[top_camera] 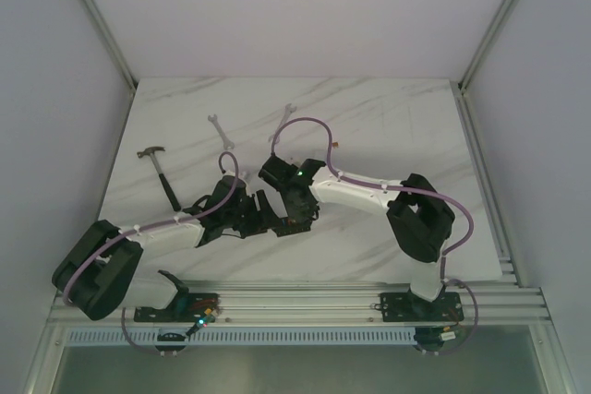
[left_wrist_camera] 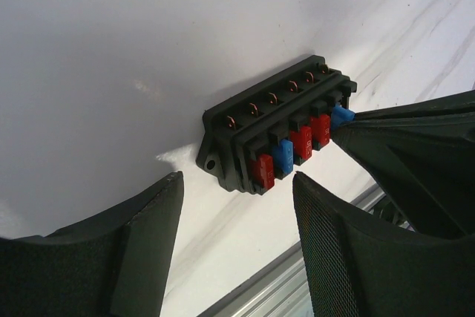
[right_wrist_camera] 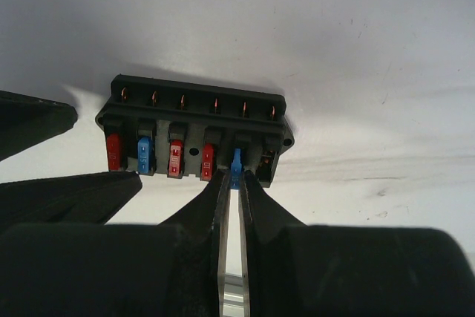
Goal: Snap on the fuse box
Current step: Install the fuse at the fuse box base.
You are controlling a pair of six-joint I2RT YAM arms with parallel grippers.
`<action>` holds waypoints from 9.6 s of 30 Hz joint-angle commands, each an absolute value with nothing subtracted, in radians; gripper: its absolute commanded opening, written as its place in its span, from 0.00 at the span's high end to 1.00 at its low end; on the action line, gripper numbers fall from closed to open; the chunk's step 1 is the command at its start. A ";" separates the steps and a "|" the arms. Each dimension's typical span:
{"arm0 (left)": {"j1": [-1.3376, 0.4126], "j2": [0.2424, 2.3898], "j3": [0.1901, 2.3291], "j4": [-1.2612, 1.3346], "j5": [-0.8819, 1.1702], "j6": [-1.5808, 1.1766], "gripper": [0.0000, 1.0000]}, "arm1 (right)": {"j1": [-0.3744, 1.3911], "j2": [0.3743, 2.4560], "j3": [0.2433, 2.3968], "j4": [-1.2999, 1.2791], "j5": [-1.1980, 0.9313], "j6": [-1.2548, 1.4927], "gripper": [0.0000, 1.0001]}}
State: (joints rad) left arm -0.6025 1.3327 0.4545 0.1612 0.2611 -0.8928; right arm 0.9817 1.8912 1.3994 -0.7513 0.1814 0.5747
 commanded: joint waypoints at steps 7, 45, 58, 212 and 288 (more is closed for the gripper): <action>-0.600 1.371 0.476 0.164 0.288 -0.881 0.31 | 0.975 1.983 1.325 -0.781 0.168 0.572 1.00; -0.598 1.455 0.482 0.146 0.290 -0.894 0.39 | 0.922 1.900 1.361 -0.805 0.109 0.524 0.84; -0.598 1.450 0.480 0.145 0.295 -0.890 0.39 | 0.935 1.873 1.435 -0.785 0.141 0.548 0.66; -0.598 1.422 0.455 0.141 0.274 -0.909 0.40 | 0.966 1.831 1.349 -0.677 0.254 0.630 0.84; -0.598 1.371 0.436 0.133 0.238 -0.901 0.40 | 0.928 2.204 1.392 -0.593 0.050 0.485 1.00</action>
State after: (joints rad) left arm -0.5980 1.3945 0.4660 0.2138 0.2916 -0.9218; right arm 0.9031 2.0480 1.5761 -0.8837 0.0650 0.4755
